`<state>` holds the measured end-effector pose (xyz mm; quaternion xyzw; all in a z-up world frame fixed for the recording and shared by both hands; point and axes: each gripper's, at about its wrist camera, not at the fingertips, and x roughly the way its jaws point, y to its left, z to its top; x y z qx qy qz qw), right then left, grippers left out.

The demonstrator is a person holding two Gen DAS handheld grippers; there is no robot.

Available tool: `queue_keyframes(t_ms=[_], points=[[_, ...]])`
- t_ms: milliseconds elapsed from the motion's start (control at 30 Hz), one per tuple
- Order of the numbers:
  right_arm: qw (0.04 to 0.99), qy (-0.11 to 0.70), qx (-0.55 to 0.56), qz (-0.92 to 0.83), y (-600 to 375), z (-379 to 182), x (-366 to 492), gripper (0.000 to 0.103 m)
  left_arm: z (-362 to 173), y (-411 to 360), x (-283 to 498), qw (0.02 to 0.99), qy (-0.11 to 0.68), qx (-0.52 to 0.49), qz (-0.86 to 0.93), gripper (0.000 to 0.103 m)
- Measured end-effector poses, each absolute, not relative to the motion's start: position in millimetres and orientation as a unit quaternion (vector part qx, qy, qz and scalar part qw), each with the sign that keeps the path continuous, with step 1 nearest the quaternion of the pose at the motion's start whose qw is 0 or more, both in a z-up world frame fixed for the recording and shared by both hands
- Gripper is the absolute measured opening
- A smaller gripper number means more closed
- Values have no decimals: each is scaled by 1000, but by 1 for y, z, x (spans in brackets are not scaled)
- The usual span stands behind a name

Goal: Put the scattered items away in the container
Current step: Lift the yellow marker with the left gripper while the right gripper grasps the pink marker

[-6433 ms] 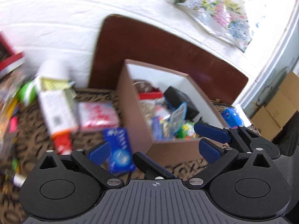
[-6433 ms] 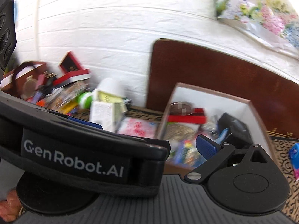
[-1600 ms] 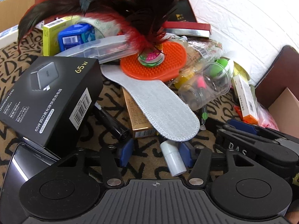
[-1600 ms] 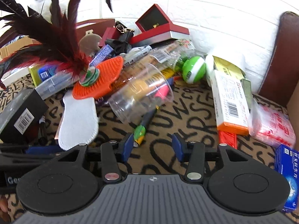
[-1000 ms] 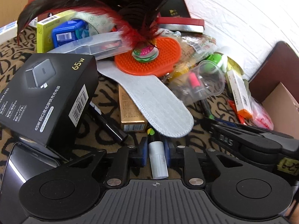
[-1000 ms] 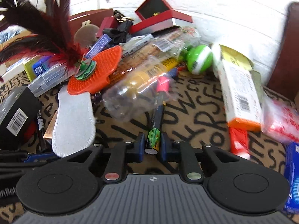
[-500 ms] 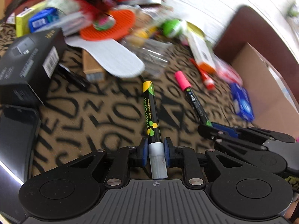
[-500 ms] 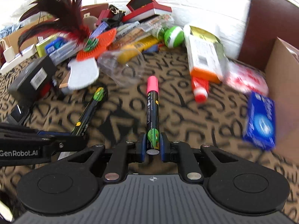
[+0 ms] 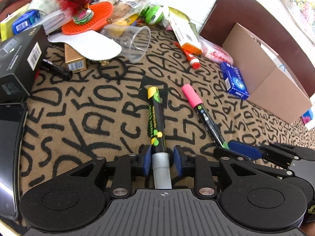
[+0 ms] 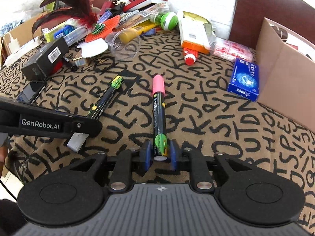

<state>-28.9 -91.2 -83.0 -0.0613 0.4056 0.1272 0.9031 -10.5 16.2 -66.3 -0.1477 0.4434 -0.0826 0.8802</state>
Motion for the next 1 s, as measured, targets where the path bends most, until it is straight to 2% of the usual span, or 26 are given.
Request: queue_keyframes(t_ms=[100,233,300,1000], points=[[908,397,-61,122,-88,-81,-20,35,-66,16,-3,881,441,-151,-79,47],[910,390,-63,124,-83,-80,-7,35,-65,13,5,882,443,-144,-79,45],[909,392,-62,126,-82,-81,-2,35,-65,13,6,882,443,-138,-79,41],[902,403,-67,141,-76,-87,10,34,-68,15,12,880,445,-146,-82,43]])
